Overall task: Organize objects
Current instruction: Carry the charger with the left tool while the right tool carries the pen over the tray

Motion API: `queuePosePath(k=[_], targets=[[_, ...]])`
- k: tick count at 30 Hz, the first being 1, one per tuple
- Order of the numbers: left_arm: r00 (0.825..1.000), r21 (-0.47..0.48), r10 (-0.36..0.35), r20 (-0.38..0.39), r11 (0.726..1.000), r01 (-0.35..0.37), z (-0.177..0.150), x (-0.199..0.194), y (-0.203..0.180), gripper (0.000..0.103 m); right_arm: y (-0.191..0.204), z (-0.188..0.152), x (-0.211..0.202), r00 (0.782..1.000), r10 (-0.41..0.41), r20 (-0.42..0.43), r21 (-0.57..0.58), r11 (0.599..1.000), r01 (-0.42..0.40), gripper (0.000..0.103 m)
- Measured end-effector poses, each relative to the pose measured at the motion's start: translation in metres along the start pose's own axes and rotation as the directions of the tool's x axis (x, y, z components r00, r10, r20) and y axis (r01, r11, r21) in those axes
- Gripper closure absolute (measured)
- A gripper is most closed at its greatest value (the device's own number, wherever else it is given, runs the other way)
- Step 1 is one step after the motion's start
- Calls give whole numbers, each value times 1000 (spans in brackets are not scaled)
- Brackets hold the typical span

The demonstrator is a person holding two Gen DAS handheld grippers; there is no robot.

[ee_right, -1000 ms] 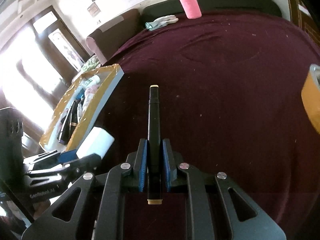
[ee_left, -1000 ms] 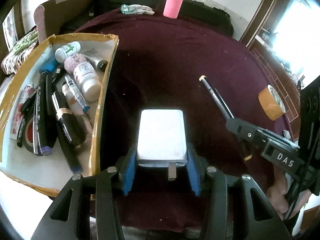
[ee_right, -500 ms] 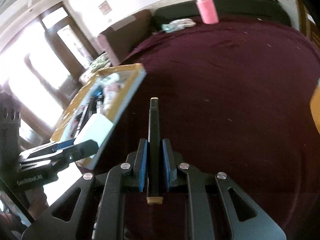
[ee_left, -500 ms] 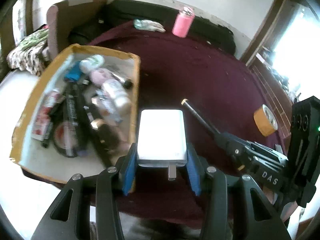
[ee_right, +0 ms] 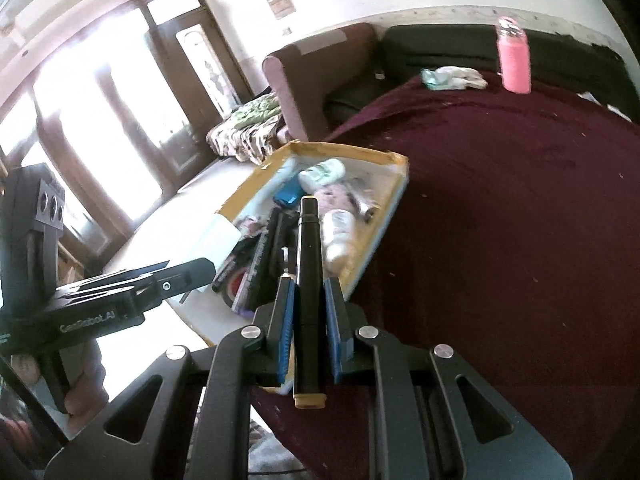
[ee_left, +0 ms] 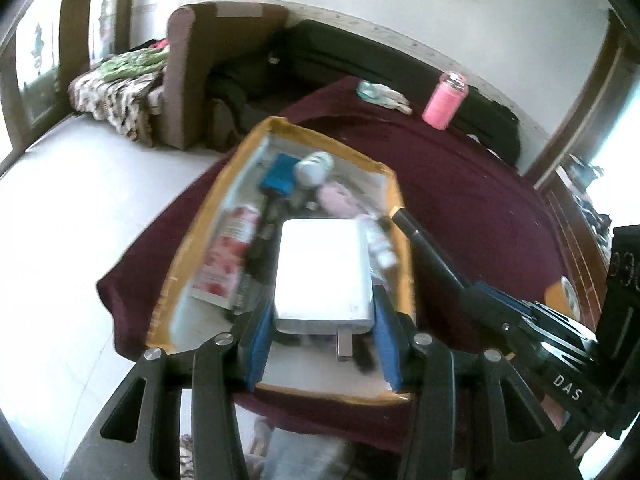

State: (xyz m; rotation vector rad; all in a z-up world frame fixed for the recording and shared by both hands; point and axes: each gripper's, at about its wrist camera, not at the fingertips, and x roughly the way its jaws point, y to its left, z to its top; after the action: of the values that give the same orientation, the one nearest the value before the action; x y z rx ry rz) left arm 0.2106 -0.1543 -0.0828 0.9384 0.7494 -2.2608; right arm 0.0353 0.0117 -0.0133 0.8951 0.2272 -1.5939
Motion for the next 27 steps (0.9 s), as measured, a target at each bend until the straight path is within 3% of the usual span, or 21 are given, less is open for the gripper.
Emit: queuePosePath(k=[6, 15, 27], targets=[[999, -24, 39, -24, 999, -39, 10, 22, 26, 63, 21, 10, 36, 999, -3, -42, -36, 999, 2, 90], [997, -25, 54, -55, 998, -55, 12, 43, 41, 63, 20, 23, 77, 995, -34, -96, -13, 999, 33, 90], [993, 51, 90, -80, 995, -86, 21, 55, 40, 63, 27, 27, 103, 988, -89, -128, -44, 996, 84, 90]])
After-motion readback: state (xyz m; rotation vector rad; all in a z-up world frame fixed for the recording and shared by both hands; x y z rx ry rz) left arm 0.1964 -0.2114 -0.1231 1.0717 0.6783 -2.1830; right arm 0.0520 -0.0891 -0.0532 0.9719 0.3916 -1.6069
